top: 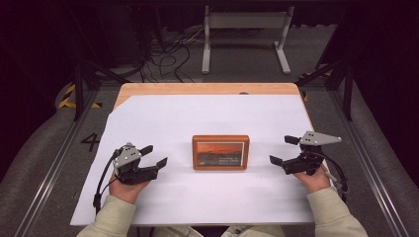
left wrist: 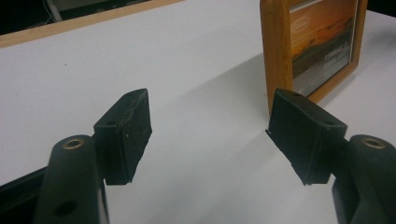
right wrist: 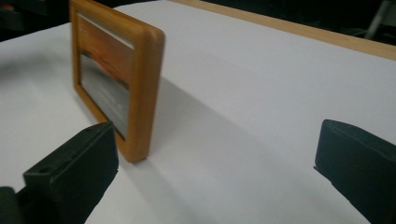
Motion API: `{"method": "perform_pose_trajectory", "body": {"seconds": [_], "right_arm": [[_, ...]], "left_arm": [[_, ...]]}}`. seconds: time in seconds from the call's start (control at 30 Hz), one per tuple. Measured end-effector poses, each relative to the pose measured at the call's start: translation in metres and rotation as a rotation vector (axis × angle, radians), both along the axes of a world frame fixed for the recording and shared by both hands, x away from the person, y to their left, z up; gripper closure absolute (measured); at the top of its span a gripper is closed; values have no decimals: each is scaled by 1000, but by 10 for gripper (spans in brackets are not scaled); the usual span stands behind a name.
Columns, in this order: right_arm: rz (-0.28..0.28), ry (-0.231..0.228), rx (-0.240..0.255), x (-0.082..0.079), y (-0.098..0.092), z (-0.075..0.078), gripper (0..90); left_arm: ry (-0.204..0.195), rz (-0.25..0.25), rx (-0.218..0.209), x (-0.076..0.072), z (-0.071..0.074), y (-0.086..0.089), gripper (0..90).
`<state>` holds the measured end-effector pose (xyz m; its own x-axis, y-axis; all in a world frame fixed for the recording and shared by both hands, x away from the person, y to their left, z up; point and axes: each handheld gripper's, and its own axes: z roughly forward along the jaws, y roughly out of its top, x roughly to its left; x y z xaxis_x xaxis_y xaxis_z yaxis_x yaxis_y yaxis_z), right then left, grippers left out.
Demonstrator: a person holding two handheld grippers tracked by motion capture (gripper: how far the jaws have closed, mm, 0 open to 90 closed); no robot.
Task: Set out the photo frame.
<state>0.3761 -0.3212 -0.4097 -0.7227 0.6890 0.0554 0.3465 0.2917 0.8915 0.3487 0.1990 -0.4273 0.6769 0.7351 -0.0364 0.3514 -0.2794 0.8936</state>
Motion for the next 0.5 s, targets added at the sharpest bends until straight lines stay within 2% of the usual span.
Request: {"method": "perform_pose_trajectory", "body": {"seconds": [0.1,0.17,0.23,0.5], "right_arm": [[-25,16,-1,2,-1,-9,0],[-22,49,4,5,0,-17,0],[-20,59,-1,6,2,-23,0],[-14,30,-2,5,7,-25,0]], "left_arm": [[4,-3,8,1,-1,0,301],[8,-3,9,1,-3,-1,301],[11,-5,18,2,-3,-1,302],[18,-5,15,4,-6,-1,303]]}}
